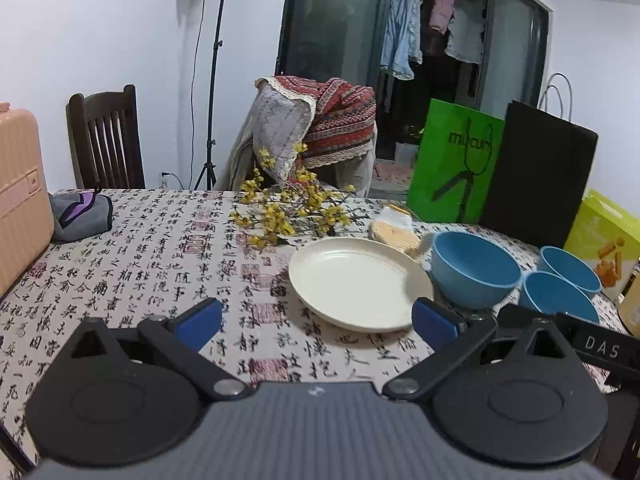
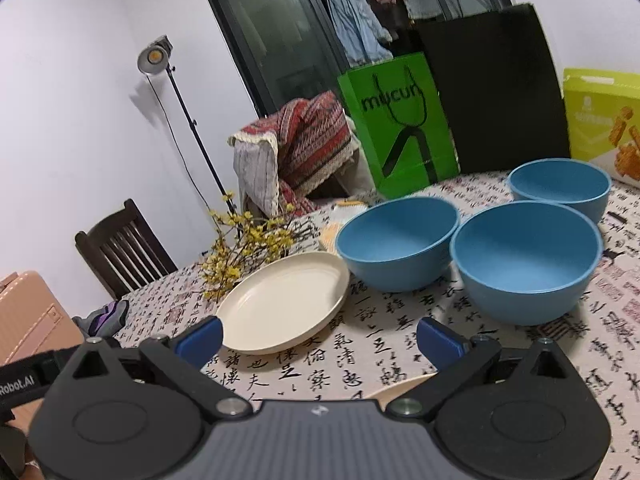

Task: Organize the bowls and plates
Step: 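Move both open tools toward the cream plate near the flower sprig, then close both tools on the rim of that cream plate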

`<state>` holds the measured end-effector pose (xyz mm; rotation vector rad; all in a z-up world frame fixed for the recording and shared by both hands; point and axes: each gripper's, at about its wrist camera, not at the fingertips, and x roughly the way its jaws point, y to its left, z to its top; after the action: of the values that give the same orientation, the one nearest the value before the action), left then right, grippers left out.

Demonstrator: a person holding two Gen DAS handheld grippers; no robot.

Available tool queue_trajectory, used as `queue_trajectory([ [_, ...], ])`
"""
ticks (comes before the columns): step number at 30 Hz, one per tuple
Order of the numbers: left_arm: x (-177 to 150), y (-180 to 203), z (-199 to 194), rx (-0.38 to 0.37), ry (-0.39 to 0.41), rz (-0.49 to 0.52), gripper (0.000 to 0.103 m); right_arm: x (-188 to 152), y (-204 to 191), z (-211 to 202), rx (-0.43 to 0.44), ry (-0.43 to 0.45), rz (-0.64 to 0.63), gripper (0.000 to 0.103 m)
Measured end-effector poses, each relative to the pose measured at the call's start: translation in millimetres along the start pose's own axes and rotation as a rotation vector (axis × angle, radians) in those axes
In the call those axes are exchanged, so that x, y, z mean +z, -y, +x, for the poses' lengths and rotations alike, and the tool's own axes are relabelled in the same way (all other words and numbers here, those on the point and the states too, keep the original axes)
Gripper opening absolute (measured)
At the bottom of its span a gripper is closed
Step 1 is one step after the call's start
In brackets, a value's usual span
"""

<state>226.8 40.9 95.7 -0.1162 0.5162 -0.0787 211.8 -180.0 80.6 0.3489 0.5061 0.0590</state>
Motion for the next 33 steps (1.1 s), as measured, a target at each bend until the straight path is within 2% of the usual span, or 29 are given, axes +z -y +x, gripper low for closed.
queue_trajectory([
  [10,36,-19,42,0.056,0.005,-0.045,0.103,16,-12,50,-0.063,-0.093,0.089,0.103],
  [21,55,-33,125,0.095,-0.093,-0.094,0.103,22,-17,113,-0.151,-0.175,0.202,0.102],
  [25,54,-32,156,0.093,-0.129,-0.086,0.103,21,-20,134,-0.185,-0.195,0.217,0.095],
  [28,51,-29,177,0.11,-0.153,-0.079,0.103,20,-22,148,-0.204,-0.21,0.222,0.095],
  [33,41,-28,212,0.119,-0.215,-0.103,0.103,18,-26,167,-0.247,-0.223,0.226,0.085],
])
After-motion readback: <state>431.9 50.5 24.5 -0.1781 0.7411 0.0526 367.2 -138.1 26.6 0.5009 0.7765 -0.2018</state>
